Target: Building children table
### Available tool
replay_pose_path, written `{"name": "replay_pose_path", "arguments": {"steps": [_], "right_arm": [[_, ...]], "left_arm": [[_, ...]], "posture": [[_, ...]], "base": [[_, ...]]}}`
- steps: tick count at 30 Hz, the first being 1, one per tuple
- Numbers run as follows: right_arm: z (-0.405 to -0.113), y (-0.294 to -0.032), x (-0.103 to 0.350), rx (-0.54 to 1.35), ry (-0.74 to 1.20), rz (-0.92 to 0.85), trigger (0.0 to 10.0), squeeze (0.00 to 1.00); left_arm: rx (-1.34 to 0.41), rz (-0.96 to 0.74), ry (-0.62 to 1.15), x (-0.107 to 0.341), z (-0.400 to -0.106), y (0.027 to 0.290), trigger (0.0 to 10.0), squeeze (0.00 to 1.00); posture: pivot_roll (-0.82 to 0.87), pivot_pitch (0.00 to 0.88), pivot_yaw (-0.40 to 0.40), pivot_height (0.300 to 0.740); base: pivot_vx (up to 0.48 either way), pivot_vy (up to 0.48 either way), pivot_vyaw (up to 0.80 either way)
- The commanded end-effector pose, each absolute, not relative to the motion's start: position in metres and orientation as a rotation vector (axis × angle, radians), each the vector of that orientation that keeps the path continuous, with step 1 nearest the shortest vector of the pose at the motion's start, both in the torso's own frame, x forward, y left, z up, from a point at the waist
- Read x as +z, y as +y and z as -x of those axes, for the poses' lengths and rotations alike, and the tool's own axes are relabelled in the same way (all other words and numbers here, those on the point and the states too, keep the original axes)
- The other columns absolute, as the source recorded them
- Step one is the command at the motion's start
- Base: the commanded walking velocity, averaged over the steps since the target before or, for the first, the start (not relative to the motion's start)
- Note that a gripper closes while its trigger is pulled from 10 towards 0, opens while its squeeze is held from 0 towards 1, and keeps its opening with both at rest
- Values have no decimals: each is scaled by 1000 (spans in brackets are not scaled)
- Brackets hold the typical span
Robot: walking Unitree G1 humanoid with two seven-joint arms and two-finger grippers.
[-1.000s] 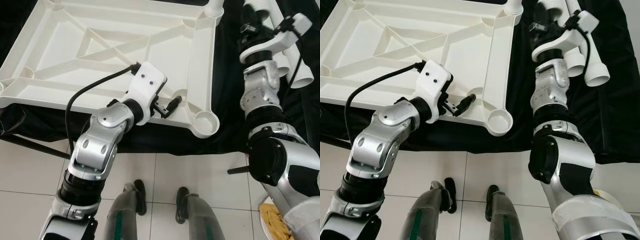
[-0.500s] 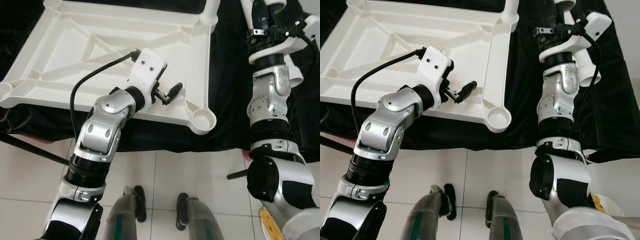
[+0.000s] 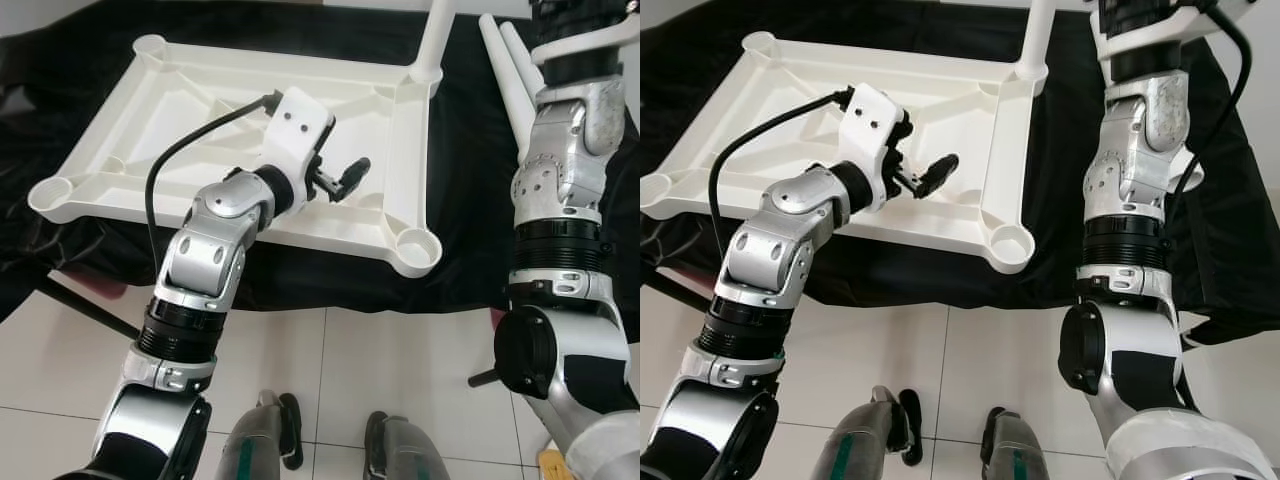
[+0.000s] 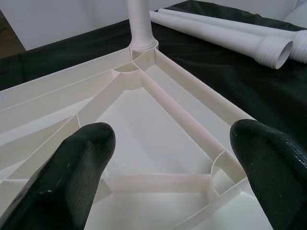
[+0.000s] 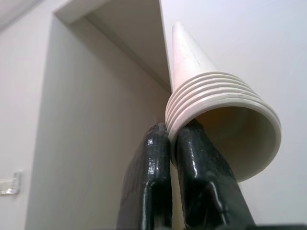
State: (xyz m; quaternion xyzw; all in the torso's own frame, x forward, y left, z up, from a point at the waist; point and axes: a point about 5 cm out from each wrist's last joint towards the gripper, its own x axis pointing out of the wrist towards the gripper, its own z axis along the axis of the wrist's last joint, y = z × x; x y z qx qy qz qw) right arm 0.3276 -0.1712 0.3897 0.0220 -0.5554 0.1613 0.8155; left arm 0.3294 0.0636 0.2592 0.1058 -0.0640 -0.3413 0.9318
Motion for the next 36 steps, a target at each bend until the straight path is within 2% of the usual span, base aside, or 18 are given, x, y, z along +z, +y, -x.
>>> {"name": "replay_pose_path", "arguments": {"steps": [1, 9, 14, 32, 36], "right_arm": [[-322, -164, 395, 380, -1210, -20, 10000, 0], [-328, -156, 359, 449, -1050, 29, 10000, 0], [-326, -152, 331, 477, -944, 64, 10000, 0], [-318, -144, 298, 486, -837, 68, 10000, 0], [-313, -146, 278, 502, -771, 31, 10000, 0]], "left_arm": [[-621, -210, -142, 260, -333, 67, 10000, 0], [-597, -165, -143, 261, -336, 74, 10000, 0], [-588, -99, -153, 264, -338, 76, 10000, 0], [-622, 46, -115, 256, -340, 62, 10000, 0], [-576, 219, -73, 258, -356, 84, 10000, 0]], "posture": [[43, 99, 72, 740], [52, 90, 52, 740], [32, 52, 42, 740], [-2, 0, 55, 740], [-9, 0, 70, 740]], "base": [[0, 0, 0], [0, 0, 0], [0, 0, 0], [0, 0, 0], [0, 0, 0]]}}
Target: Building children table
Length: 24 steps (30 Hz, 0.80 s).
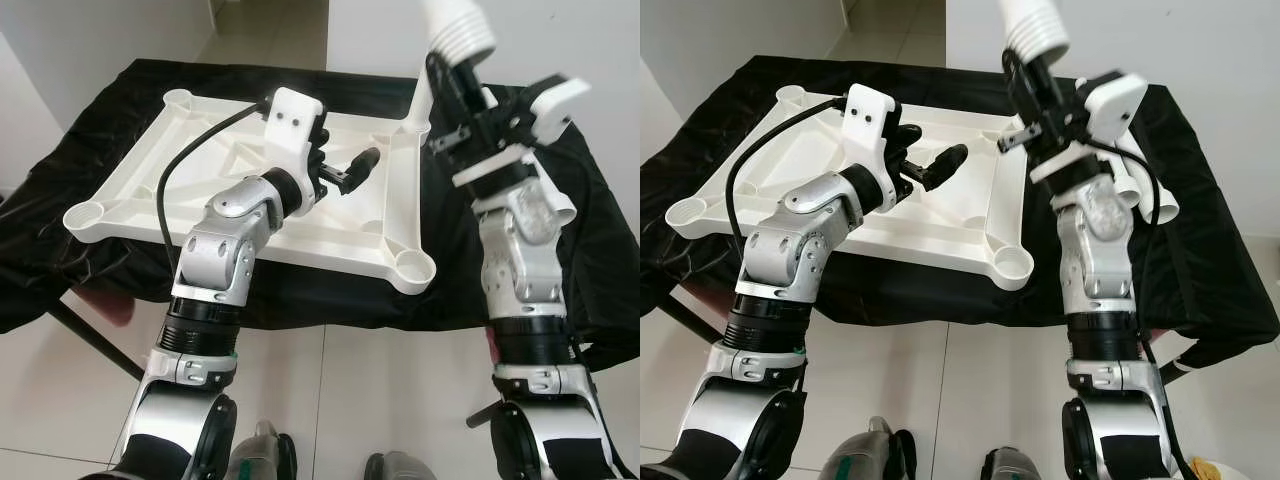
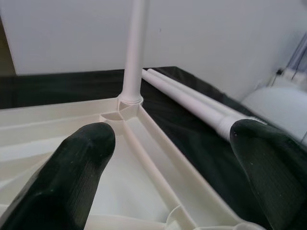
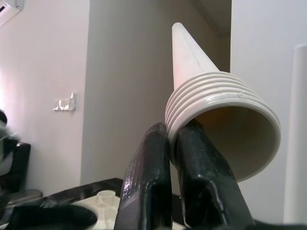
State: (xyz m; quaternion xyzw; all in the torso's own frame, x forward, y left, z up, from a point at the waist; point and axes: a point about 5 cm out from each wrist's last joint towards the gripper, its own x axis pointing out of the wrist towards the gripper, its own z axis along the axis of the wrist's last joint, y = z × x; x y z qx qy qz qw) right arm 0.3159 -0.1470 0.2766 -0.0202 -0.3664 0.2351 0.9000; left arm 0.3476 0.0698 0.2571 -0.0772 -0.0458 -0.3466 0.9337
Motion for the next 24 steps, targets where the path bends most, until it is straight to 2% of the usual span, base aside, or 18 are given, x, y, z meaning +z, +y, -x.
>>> {"name": "replay_pose_path", "arguments": {"steps": [1, 4, 7, 14, 19, 24], "right_arm": [[-313, -146, 278, 502, -771, 31, 10000, 0], [-308, -140, 266, 606, -706, 10, 10000, 0], [-306, -140, 264, 627, -704, 16, 10000, 0], [-302, -143, 257, 658, -692, 42, 10000, 0], [-297, -149, 247, 688, -644, 66, 10000, 0], [-296, -150, 244, 698, -627, 64, 10000, 0]], "left_arm": [[-576, 219, -73, 258, -356, 84, 10000, 0], [-563, 345, -33, 260, -365, 98, 10000, 0], [-565, 367, -35, 261, -367, 100, 10000, 0], [-611, 443, -26, 266, -366, 99, 10000, 0], [-695, 563, -31, 278, -363, 95, 10000, 0], [-713, 585, -34, 282, -363, 94, 10000, 0]], "posture": [[-9, 0, 70, 740], [-13, 0, 75, 740], [-14, 0, 78, 740], [-11, 0, 86, 740], [-10, 0, 96, 740], [-11, 0, 98, 740]], "base": [[0, 0, 0], [0, 0, 0], [0, 0, 0], [0, 0, 0], [0, 0, 0], [0, 0, 0]]}}
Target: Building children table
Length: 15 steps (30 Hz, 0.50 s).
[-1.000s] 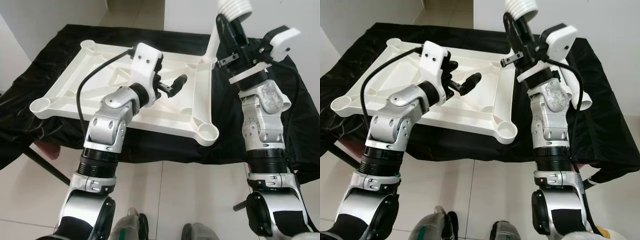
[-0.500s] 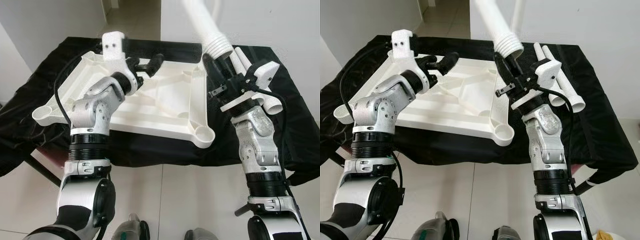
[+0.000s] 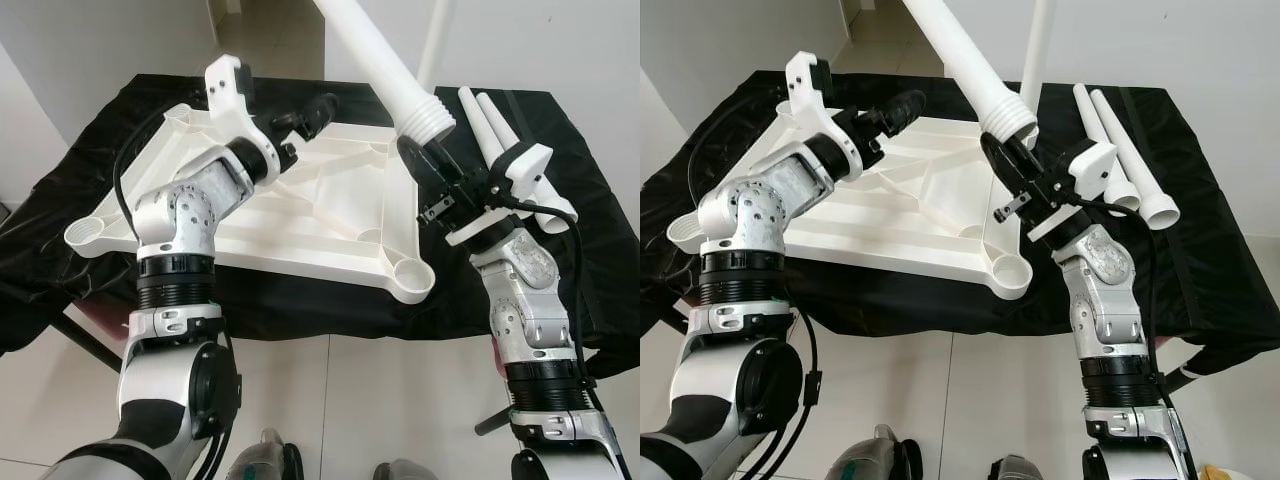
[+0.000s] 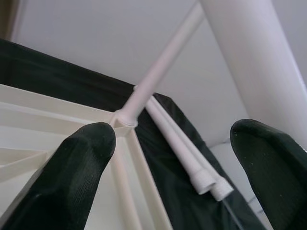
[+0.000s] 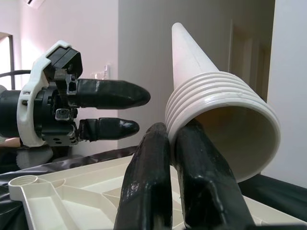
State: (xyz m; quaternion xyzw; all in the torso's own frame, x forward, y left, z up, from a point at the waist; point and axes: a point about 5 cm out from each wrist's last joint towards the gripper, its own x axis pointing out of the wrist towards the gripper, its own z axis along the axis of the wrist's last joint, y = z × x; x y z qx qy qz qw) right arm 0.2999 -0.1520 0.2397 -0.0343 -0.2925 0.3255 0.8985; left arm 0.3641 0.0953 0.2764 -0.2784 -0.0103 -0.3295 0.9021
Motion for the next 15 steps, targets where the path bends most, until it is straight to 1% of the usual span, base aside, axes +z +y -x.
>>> {"name": "replay_pose_path", "arguments": {"steps": [1, 11, 15], "right_arm": [[-294, -149, 238, 707, -607, 67, 10000, 0], [-281, -146, 222, 776, -543, 78, 10000, 0], [-276, -144, 220, 803, -531, 88, 10000, 0]], "left_arm": [[-735, 619, -41, 288, -363, 95, 10000, 0], [-792, 731, -33, 300, -366, 96, 10000, 0], [-799, 725, -20, 302, -368, 94, 10000, 0]], "posture": [[-16, 0, 104, 740], [-26, 12, 121, 740], [-38, 22, 132, 740]], "base": [[0, 0, 0], [0, 0, 0], [0, 0, 0]]}}
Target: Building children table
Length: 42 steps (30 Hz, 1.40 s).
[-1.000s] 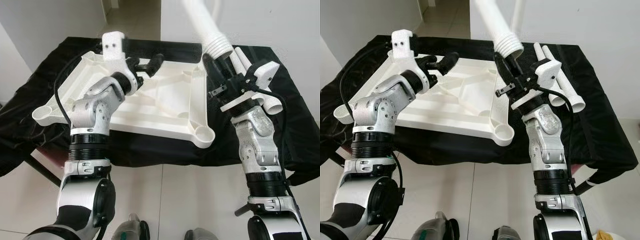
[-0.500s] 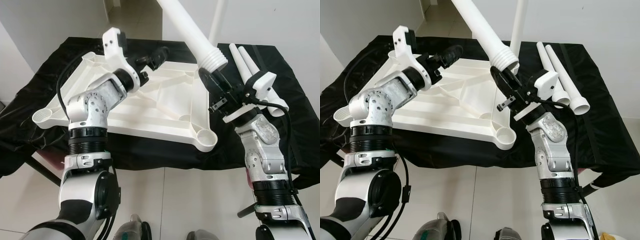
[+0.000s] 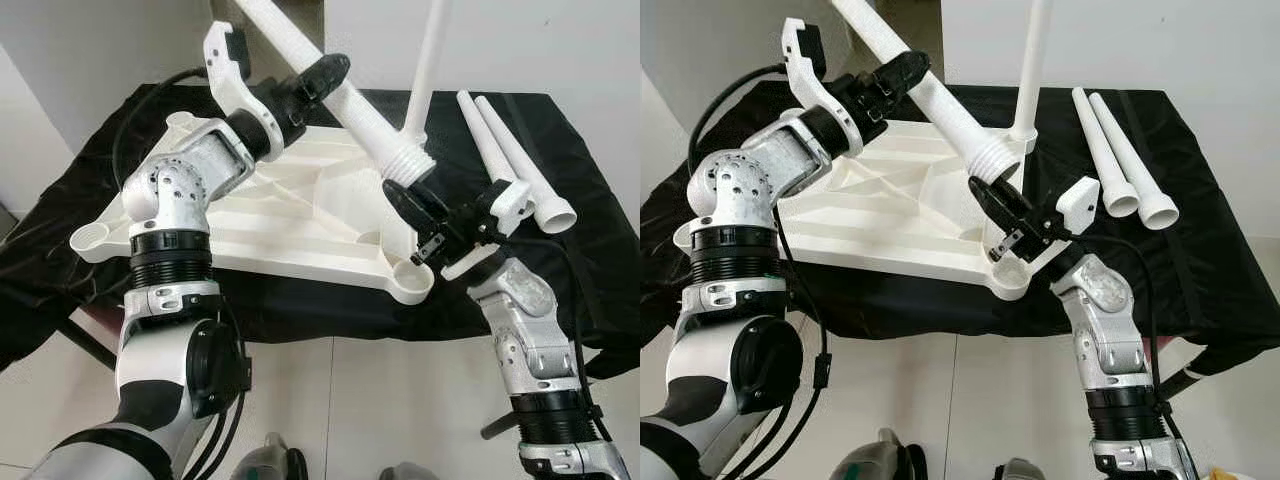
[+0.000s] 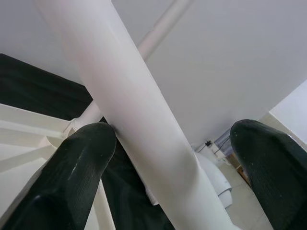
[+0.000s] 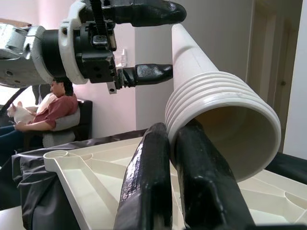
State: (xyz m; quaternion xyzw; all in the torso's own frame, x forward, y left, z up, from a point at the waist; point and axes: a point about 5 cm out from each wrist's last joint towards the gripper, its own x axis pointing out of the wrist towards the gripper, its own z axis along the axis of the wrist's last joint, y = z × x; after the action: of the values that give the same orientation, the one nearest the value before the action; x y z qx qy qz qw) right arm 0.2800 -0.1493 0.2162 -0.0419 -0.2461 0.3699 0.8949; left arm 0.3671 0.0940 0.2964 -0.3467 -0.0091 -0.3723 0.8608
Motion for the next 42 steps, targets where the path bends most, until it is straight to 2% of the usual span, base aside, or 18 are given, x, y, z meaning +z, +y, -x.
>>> {"name": "replay_pose_path", "arguments": {"steps": [1, 9, 16, 20, 29, 30, 42], "right_arm": [[-276, -144, 220, 803, -531, 88, 10000, 0], [-272, -142, 220, 815, -533, 95, 10000, 0], [-264, -137, 211, 857, -490, 120, 10000, 0], [-260, -138, 205, 873, -456, 135, 10000, 0], [-257, -140, 201, 876, -433, 146, 10000, 0], [-257, -141, 200, 874, -428, 149, 10000, 0], [-258, -146, 197, 847, -390, 156, 10000, 0]], "left_arm": [[-799, 725, -20, 302, -368, 94, 10000, 0], [-795, 723, 7, 298, -370, 91, 10000, 0], [-711, 772, 65, 291, -382, 93, 10000, 0], [-626, 818, 63, 292, -391, 107, 10000, 0], [-603, 834, 32, 298, -394, 119, 9608, 0], [-594, 842, 27, 298, -394, 122, 0, 0], [-618, 867, -3, 302, -394, 118, 0, 0]], "posture": [[-38, 22, 132, 740], [-49, 28, 141, 740], [-60, 40, 153, 740], [-61, 42, 150, 740], [-61, 40, 151, 740], [-62, 39, 150, 740], [-52, 45, 138, 740]], "base": [[0, 0, 0], [0, 0, 0], [0, 0, 0], [0, 0, 0], [0, 0, 0], [0, 0, 0], [0, 0, 0]]}}
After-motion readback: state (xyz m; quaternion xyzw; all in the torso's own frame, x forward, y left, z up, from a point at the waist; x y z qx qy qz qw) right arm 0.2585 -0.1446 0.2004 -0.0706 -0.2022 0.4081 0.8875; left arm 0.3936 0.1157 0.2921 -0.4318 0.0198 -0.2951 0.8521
